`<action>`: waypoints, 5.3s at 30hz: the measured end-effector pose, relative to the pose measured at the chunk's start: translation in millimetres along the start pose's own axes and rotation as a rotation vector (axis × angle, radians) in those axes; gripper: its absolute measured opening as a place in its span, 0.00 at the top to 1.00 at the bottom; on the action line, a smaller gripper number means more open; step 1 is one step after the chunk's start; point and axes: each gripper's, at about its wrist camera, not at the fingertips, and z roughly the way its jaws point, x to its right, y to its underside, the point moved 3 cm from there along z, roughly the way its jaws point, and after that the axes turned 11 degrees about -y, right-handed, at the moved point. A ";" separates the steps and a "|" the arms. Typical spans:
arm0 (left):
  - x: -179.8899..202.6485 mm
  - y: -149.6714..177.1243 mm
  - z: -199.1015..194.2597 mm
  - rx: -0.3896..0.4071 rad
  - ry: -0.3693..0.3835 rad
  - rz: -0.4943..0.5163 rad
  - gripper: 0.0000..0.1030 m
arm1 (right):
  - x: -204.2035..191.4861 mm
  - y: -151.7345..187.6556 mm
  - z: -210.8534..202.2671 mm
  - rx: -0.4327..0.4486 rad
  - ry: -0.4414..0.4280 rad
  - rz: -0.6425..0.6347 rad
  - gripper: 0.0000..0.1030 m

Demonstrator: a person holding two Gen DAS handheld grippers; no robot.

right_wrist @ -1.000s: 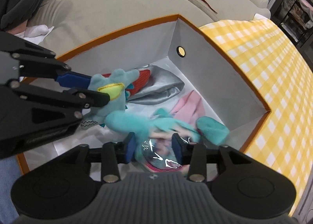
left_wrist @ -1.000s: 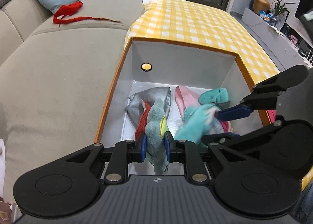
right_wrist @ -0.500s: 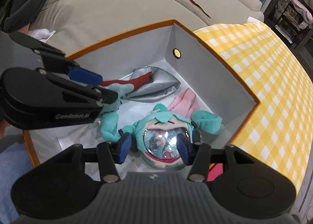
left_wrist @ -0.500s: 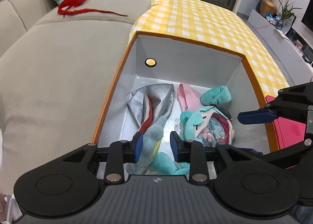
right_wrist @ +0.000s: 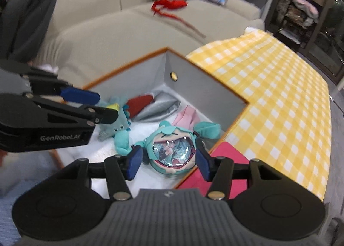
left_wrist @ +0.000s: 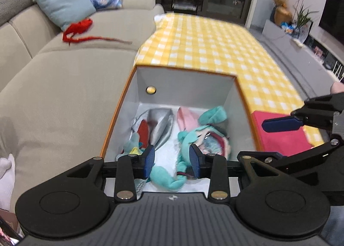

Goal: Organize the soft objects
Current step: 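Lower both plush toys into the white box and open both grippers, then move both grippers back over the items on the checked table, then grasp the white tissue packet with the left gripper, then grasp the navy elastic strap with the right gripper while the left gripper holds the packet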

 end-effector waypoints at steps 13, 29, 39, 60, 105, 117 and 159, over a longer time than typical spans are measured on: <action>40.1 28.1 -73.1 0.165 0.119 -0.002 0.59 | -19.3 73.1 -99.1 0.224 0.034 0.139 0.40; 119.3 73.7 -101.5 0.167 0.277 0.133 0.59 | 6.0 176.1 -151.6 0.217 0.195 0.330 0.37; 151.2 83.3 -102.1 0.126 0.343 0.150 0.56 | 31.8 212.5 -161.8 0.189 0.345 0.387 0.37; 219.7 88.9 -44.7 0.009 0.380 0.231 0.27 | 101.7 233.9 -148.0 0.106 0.411 0.458 0.25; 313.6 91.0 34.1 -0.014 0.126 0.815 0.87 | 157.1 258.3 -107.7 0.020 0.201 0.754 0.40; 261.6 75.6 -4.2 -0.167 0.298 0.526 0.89 | 145.7 245.6 -98.5 -0.035 0.175 0.648 0.19; 185.1 96.3 14.3 -0.222 0.193 0.366 0.89 | 116.2 218.4 -0.5 -0.127 0.236 0.658 0.81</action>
